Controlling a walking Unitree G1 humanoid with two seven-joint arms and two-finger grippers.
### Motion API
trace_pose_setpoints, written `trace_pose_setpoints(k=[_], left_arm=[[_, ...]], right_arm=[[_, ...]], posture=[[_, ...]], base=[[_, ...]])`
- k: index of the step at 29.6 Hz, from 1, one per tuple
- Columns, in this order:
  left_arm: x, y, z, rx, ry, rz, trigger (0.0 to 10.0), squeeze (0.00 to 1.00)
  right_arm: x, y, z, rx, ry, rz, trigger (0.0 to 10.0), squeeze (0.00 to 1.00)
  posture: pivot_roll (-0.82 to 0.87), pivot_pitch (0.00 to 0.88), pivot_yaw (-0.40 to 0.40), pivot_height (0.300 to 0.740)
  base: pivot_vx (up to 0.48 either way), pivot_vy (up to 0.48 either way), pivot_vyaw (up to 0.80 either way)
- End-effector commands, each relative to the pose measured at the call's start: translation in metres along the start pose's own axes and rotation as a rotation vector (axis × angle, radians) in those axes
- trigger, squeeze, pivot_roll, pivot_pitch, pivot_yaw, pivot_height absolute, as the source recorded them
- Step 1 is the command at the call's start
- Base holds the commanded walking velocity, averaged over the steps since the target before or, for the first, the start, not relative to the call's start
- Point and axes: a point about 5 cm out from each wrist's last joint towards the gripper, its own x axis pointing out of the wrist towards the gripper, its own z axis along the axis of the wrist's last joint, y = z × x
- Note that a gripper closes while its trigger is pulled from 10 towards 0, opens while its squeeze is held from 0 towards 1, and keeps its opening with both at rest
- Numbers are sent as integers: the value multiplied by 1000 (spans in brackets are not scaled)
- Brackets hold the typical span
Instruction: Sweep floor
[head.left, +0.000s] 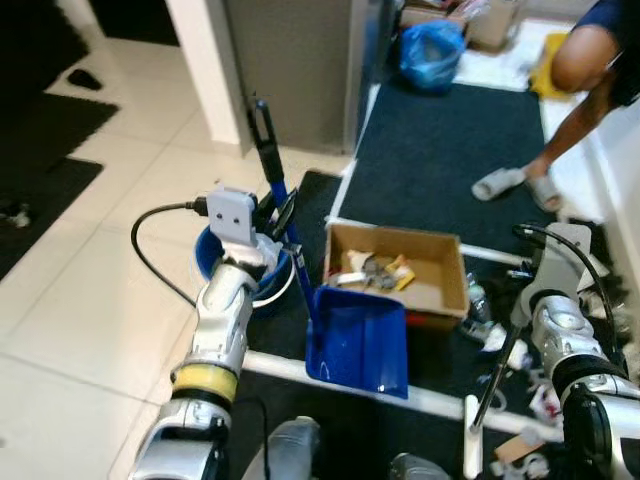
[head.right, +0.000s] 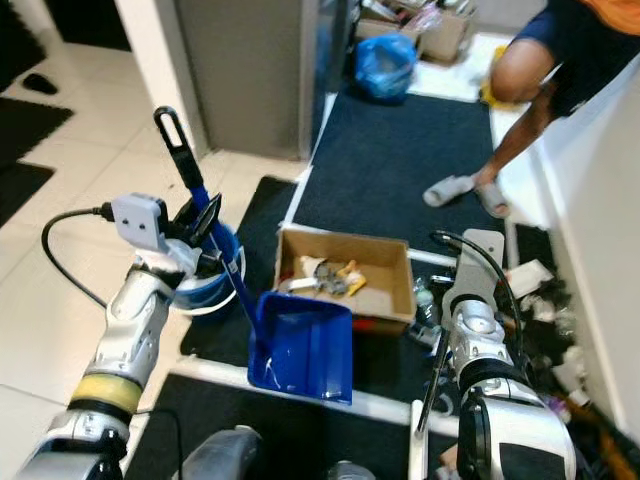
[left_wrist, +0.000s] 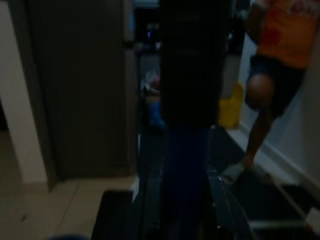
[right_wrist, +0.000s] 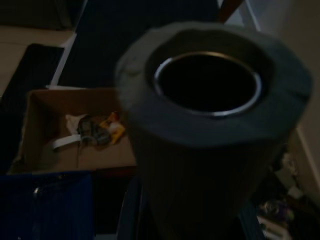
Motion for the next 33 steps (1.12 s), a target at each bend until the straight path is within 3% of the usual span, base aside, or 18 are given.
trace_pose_setpoints(k=[1,13,17,20,23,33], left_arm=[[3,-5,0,-13,-1,-13,10000,0],[-13,-5,-32,-32,128,5,10000,0],[-23,1,-50,-36,214,44,10000,0],[-49,13,-78,-26,363,130,10000,0],[-63,21,-87,-13,418,178,10000,0],[-79,31,-96,9,474,238,10000,0]], right_arm=[[0,-3,-2,-1,7,-11,10000,0],[-1,-4,-5,-2,15,-14,10000,0],[-2,-3,-6,3,22,-12,10000,0],[-2,-2,-9,6,38,-7,10000,0],[-2,-2,-9,10,40,-3,10000,0],[-2,-3,-9,9,42,1,10000,0]], posture=[[172,0,-26,740],[172,0,-26,740],[168,2,-27,740],[168,2,-27,740],[168,2,-27,740],[158,0,-33,740]], base=[[-292,0,0],[-292,0,0],[-73,0,0],[0,0,-715],[0,0,-800],[0,0,-800]])
